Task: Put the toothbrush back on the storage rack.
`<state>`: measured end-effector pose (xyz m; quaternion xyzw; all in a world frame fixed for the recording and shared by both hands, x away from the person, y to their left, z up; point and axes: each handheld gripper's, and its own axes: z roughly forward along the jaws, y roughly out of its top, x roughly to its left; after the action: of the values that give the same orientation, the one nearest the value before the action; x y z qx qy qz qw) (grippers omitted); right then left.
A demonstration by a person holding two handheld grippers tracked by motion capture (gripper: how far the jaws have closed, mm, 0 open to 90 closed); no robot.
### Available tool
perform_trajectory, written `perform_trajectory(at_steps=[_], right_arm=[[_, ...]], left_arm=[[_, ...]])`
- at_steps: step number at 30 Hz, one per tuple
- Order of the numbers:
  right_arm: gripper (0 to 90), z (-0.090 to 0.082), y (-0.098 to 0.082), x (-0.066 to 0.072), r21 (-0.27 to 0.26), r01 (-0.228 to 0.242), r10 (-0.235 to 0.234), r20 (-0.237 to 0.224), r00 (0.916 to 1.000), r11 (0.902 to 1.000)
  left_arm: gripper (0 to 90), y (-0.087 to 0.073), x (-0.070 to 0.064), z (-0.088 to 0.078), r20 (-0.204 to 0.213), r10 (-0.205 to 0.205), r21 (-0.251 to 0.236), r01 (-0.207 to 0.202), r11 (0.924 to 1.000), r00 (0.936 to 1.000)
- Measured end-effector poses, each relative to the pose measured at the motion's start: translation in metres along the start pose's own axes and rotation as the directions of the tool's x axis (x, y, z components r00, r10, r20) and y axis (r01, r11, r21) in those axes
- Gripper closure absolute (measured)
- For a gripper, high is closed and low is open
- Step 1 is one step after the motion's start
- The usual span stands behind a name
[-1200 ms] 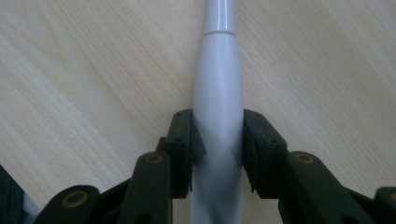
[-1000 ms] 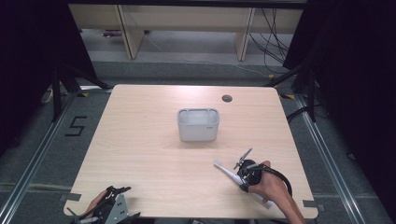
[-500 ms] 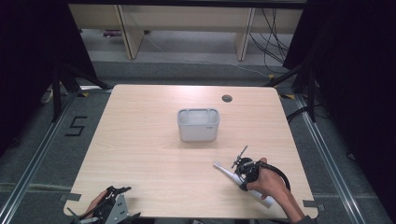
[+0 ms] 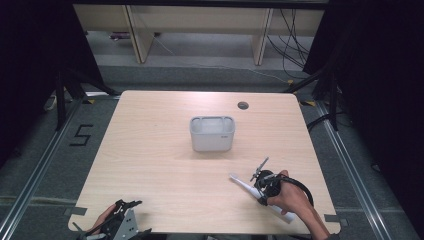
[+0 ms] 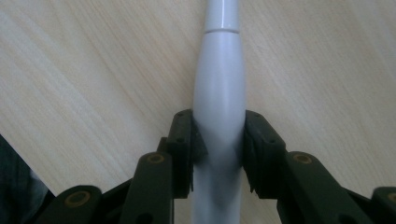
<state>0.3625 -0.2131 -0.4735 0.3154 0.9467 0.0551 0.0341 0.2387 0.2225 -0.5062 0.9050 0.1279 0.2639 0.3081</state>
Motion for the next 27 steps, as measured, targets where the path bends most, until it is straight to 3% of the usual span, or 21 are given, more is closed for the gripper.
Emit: perform_trajectory(at_steps=[1,3,9,12,13,16,17,19,20,22,23,24,25,26,27], right_arm=[[66.7,-0.003,-0.002,0.0,-0.002,-0.008,0.008,-0.003,1.0,1.0],[66.8,-0.01,-0.007,-0.001,-0.056,0.007,-0.007,0.003,1.0,0.9984],[66.8,-0.03,-0.012,-0.003,-0.14,-0.021,0.021,0.001,0.9998,0.9899],[66.8,-0.046,-0.014,-0.008,-0.224,-0.047,0.049,0.007,0.9988,0.9735],[66.8,-0.046,-0.014,-0.008,-0.224,-0.047,0.049,0.007,0.9988,0.9735],[66.8,-0.057,-0.013,-0.009,-0.29,-0.073,0.075,-0.006,0.9972,0.9542],[66.8,-0.06,-0.011,-0.013,-0.342,-0.06,0.058,-0.014,0.9982,0.9377],[66.8,-0.065,-0.01,-0.014,-0.378,-0.081,0.084,-0.007,0.9964,0.9224],[66.8,-0.067,-0.007,-0.016,-0.427,-0.079,0.088,0.001,0.9961,0.9008],[66.8,-0.068,-0.005,-0.019,-0.47,-0.088,0.103,0.007,0.9947,0.8786],[66.8,-0.068,-0.005,-0.019,-0.47,-0.088,0.103,0.007,0.9947,0.8786],[66.8,-0.069,-0.003,-0.021,-0.513,-0.086,0.11,0.016,0.9938,0.8539],[66.8,-0.069,-0.003,-0.021,-0.513,-0.086,0.11,0.016,0.9938,0.8539],[66.8,-0.069,-0.002,-0.023,-0.54,-0.093,0.12,0.014,0.9927,0.8367],[66.8,-0.069,0.0,-0.027,-0.587,-0.091,0.124,0.016,0.9922,0.8046]], left_arm=[[15.2,0.0,0.0,0.0,0.001,0.001,0.001,-0.001,1.0,1.0],[15.2,0.0,0.0,0.0,0.0,0.005,0.006,-0.005,1.0,1.0],[15.2,0.0,0.0,0.001,-0.019,0.009,0.012,-0.009,0.9999,0.9998],[15.2,0.0,0.0,0.001,-0.02,0.009,0.013,-0.009,0.9999,0.9998],[15.2,0.0,0.0,0.001,-0.02,0.009,0.013,-0.009,0.9999,0.9998],[15.2,0.0,0.0,0.001,-0.014,0.009,0.013,-0.009,0.9999,0.9999],[15.2,0.0,0.0,0.001,-0.014,0.009,0.014,-0.009,0.9999,0.9999],[15.2,0.0,0.0,0.001,-0.014,0.008,0.01,-0.008,0.9999,0.9999],[15.2,0.0,0.0,0.001,-0.011,0.006,0.007,-0.006,1.0,0.9999],[15.2,0.0,0.0,0.001,-0.009,0.004,0.008,-0.004,1.0,0.9999],[15.2,0.0,0.0,0.001,-0.009,0.004,0.008,-0.004,1.0,0.9999],[15.2,0.0,0.0,0.001,-0.005,0.007,0.008,-0.007,0.9999,1.0],[15.2,0.0,0.0,0.001,-0.005,0.007,0.008,-0.007,0.9999,1.0],[15.2,0.0,0.0,0.0,0.004,0.005,0.005,-0.005,1.0,1.0],[15.2,0.0,0.001,0.0,0.004,0.005,0.007,-0.005,1.0,1.0]])
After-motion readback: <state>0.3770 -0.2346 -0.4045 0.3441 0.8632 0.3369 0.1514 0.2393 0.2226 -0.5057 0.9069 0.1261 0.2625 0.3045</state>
